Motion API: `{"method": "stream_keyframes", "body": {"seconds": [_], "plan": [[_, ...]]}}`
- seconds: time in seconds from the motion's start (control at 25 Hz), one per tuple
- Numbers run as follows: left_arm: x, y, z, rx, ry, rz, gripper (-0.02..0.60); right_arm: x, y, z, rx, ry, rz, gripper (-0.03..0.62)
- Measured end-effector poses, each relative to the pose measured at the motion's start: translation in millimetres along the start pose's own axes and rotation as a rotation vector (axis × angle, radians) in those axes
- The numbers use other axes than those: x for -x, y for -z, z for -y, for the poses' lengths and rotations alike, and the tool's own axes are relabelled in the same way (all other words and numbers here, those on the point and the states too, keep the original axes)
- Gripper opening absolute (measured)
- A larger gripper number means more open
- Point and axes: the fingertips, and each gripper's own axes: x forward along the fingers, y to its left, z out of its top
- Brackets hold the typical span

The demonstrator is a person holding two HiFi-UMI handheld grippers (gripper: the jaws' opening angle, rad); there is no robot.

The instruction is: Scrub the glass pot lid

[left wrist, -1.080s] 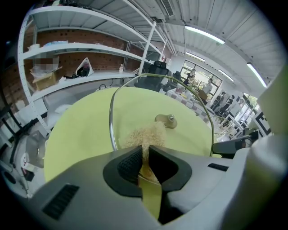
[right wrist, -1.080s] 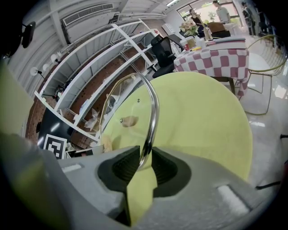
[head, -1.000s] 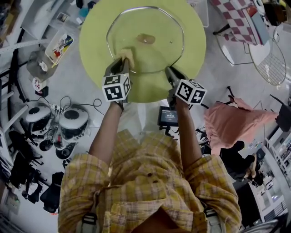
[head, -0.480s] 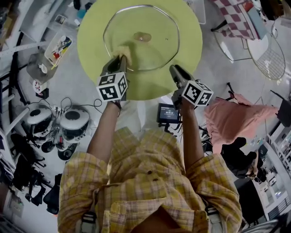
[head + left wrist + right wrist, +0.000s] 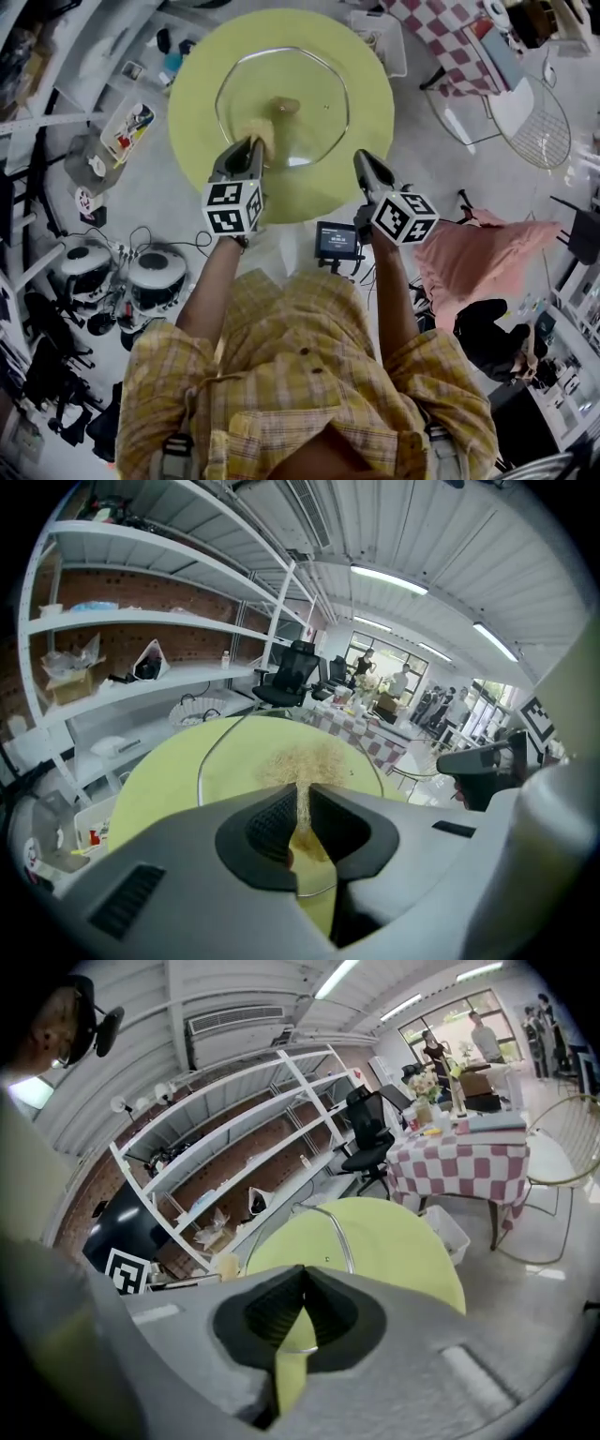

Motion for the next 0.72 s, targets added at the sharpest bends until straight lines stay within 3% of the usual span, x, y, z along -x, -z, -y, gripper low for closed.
{"method": "stream_keyframes", "body": {"seconds": [0.32,0.72], "plan": [[59.9,-61.7,42.1,-0.048,0.047,0.115,0.046,41.0,-55.5,-70.1,0.146,-0.038,0.113,-0.002],[119.8,-124.3,80.3,-0.082,0.048,0.231,0.046,89.4,-110.6,-121.8,0.295,-0.021,0.221,-0.002]]}}
